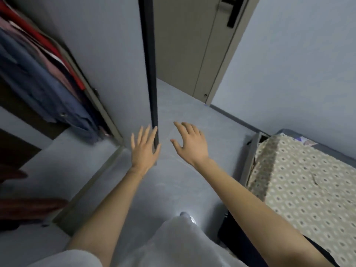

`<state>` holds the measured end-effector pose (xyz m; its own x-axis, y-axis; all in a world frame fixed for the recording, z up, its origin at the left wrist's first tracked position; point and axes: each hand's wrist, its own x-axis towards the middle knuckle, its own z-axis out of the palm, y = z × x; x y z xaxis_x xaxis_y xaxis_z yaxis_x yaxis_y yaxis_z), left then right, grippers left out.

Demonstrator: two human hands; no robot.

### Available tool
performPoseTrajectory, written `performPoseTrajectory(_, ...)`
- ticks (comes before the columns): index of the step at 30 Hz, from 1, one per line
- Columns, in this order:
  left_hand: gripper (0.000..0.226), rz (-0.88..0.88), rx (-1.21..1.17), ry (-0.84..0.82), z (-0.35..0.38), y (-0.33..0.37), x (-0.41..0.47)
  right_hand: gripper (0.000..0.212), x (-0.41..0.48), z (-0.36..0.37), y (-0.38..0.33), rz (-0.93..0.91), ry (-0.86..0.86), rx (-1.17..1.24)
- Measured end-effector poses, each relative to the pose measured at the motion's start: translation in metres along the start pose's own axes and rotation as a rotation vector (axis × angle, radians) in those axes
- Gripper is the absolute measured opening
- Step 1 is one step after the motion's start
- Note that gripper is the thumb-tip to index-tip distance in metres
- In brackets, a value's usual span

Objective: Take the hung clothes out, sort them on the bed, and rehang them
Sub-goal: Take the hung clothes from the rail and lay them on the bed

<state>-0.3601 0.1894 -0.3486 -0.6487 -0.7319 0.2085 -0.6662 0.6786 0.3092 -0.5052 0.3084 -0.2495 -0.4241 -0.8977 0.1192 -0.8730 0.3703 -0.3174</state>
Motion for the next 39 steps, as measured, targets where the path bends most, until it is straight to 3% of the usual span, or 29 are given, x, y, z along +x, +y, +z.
performPoseTrajectory(7, 0.063, -0.316, 0.045, 0.1, -0.065, -0.125, -0.007, 0.063, 0.075, 0.039, -0.12, -0.364, -0.113, -0.009)
performPoseTrajectory(18, 0.065, -0.677, 0.197, 0.235, -0.16, -0.291, 0.019, 0.066, 0.239, 0.086, -0.281, -0.606, -0.177, 0.043)
performPoseTrajectory(25, 0.065, -0.75, 0.252, 0.36, -0.218, -0.367, 0.037, 0.066, 0.342, 0.111, -0.36, -0.634, -0.184, 0.134)
performPoseTrajectory(36, 0.06, -0.771, 0.25, 0.341, -0.245, -0.463, 0.069, 0.078, 0.425, 0.123, -0.429, -0.521, -0.079, 0.128)
performPoseTrajectory(39, 0.063, -0.757, 0.237, 0.275, -0.253, -0.482, 0.079, 0.07, 0.429, 0.121, -0.443, -0.476, 0.033, 0.099)
